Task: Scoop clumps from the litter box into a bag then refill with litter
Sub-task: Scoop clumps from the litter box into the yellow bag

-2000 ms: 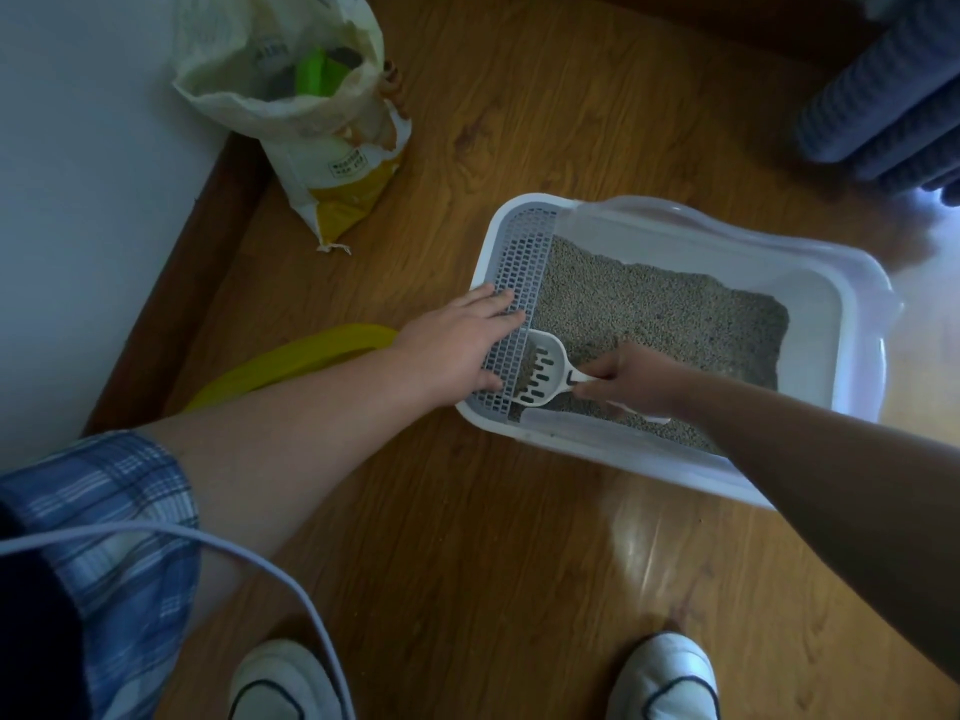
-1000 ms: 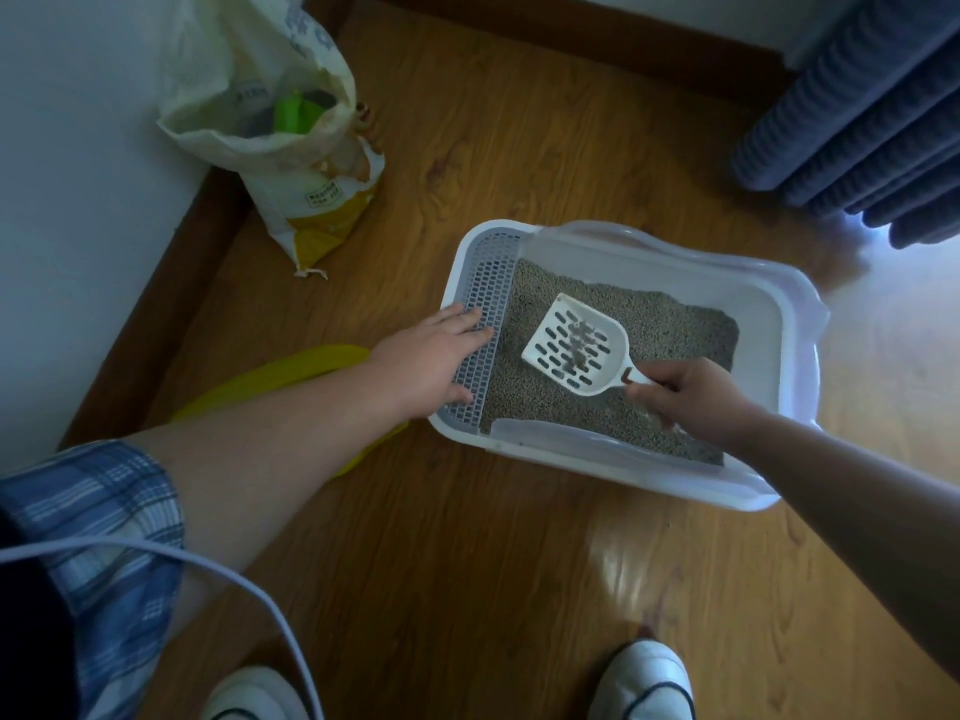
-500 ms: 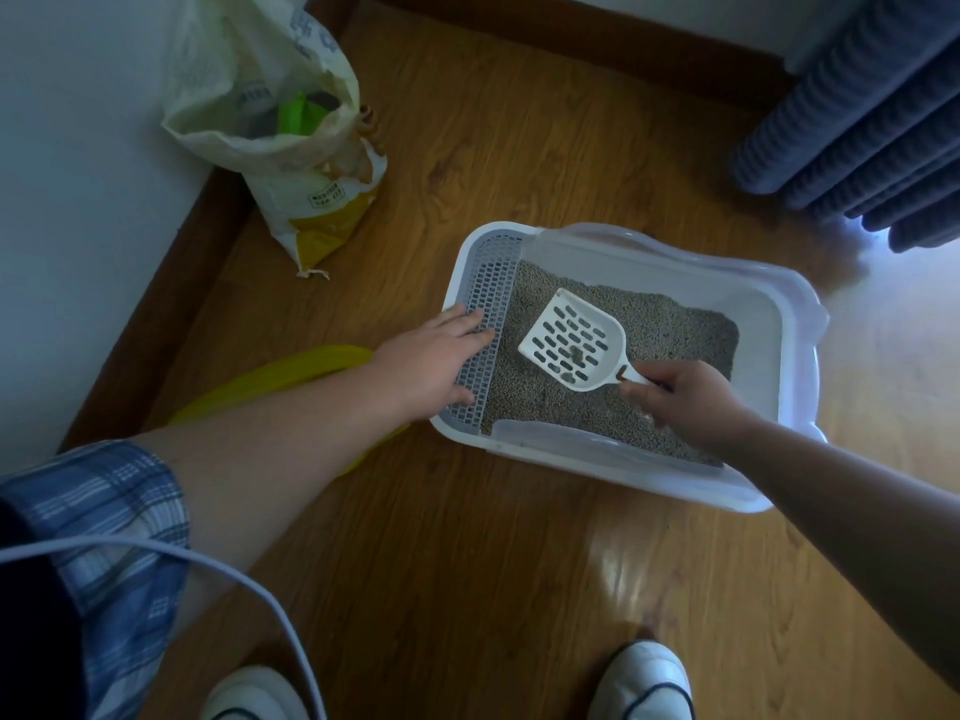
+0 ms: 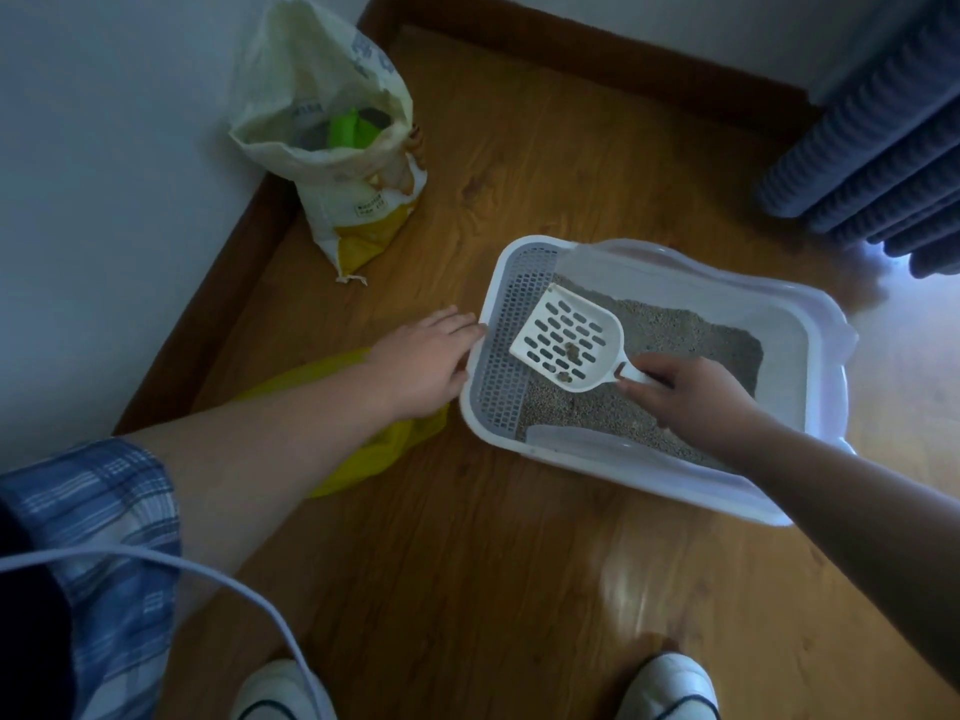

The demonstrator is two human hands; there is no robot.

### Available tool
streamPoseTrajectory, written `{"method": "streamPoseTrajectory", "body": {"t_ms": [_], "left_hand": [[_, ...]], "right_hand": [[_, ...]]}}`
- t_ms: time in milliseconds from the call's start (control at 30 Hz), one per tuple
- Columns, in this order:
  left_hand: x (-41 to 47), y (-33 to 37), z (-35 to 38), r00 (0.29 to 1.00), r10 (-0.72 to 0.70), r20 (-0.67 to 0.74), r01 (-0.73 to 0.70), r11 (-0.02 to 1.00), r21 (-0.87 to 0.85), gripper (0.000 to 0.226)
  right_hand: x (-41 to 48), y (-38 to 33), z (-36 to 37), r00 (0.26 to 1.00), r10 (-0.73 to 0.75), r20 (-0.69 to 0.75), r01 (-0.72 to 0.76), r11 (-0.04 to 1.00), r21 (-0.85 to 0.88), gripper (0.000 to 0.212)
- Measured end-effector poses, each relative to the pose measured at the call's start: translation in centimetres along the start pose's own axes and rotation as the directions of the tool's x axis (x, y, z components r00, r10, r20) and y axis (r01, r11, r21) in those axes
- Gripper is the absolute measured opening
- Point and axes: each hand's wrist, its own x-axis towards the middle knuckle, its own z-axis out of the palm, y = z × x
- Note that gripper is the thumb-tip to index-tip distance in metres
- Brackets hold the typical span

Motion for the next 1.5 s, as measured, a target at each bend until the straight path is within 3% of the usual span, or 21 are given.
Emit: {"method": "streamPoseTrajectory", "body": {"t_ms": [133,300,467,567,667,767,867,967,1067,1167,1233,1400,1500], "left_hand": [[-3.6,-4.7,-1.4,0.993,-0.119,-0.021,0.118,0.993,-0.032,0.066],[-9.7,-10.2,-1.4,0.970,-0.239,-0.036,0.237,0.970,-0.046,0.066],[-15.2,-13.7,-0.8,0.930,-0.367,-0.037,0.365,0.930,-0.047,0.067],[-18.2,-15.3,-0.1,0.902,-0.431,-0.028,0.428,0.901,-0.063,0.067],[-20.3,-16.2,0.0,0.877,-0.480,-0.001,0.478,0.875,-0.080,0.065],[-20.9,-16.5,-0.3,0.872,-0.489,-0.020,0.485,0.870,-0.094,0.064],[-20.3,-16.3,-0.6,0.878,-0.478,-0.021,0.476,0.877,-0.071,0.063],[-18.7,-15.3,-0.6,0.897,-0.442,-0.026,0.441,0.897,-0.039,0.064],[-16.4,-13.6,-0.7,0.921,-0.389,-0.016,0.388,0.921,-0.041,0.066],[-13.3,-11.1,-1.3,0.950,-0.313,-0.018,0.312,0.950,-0.033,0.065],[-10.8,-9.1,-1.7,0.966,-0.254,-0.035,0.253,0.967,-0.032,0.065],[-4.3,-2.6,-1.7,0.996,-0.061,-0.064,0.059,0.998,-0.035,0.066],[-1.5,0.5,-0.8,0.999,0.031,-0.041,-0.032,0.999,-0.031,0.064]], "right_hand": [[1.2,-4.4,1.5,0.998,-0.051,-0.030,0.047,0.992,-0.116,0.044],[3.0,-10.6,4.7,0.966,-0.253,0.050,0.257,0.927,-0.275,0.040],[4.1,-15.7,10.0,0.863,-0.484,0.144,0.497,0.762,-0.416,0.034],[4.7,-17.5,12.7,0.782,-0.589,0.202,0.593,0.604,-0.533,0.036],[5.3,-18.3,14.1,0.749,-0.607,0.268,0.596,0.439,-0.672,0.041],[5.7,-18.3,14.3,0.753,-0.602,0.264,0.562,0.382,-0.734,0.046],[5.8,-17.7,14.0,0.765,-0.616,0.187,0.514,0.409,-0.754,0.041],[5.6,-16.8,12.9,0.783,-0.615,0.096,0.497,0.524,-0.692,0.031],[5.4,-15.5,11.0,0.863,-0.500,0.072,0.468,0.737,-0.488,0.025],[5.0,-13.9,8.5,0.946,-0.317,0.071,0.325,0.927,-0.190,0.018],[4.6,-12.6,6.4,0.970,-0.244,0.016,0.244,0.963,-0.117,0.019],[3.2,-6.5,-0.1,0.972,-0.196,-0.129,0.162,0.958,-0.234,0.031],[1.8,-2.1,-3.7,0.984,-0.106,-0.141,0.074,0.974,-0.215,0.024]]}}
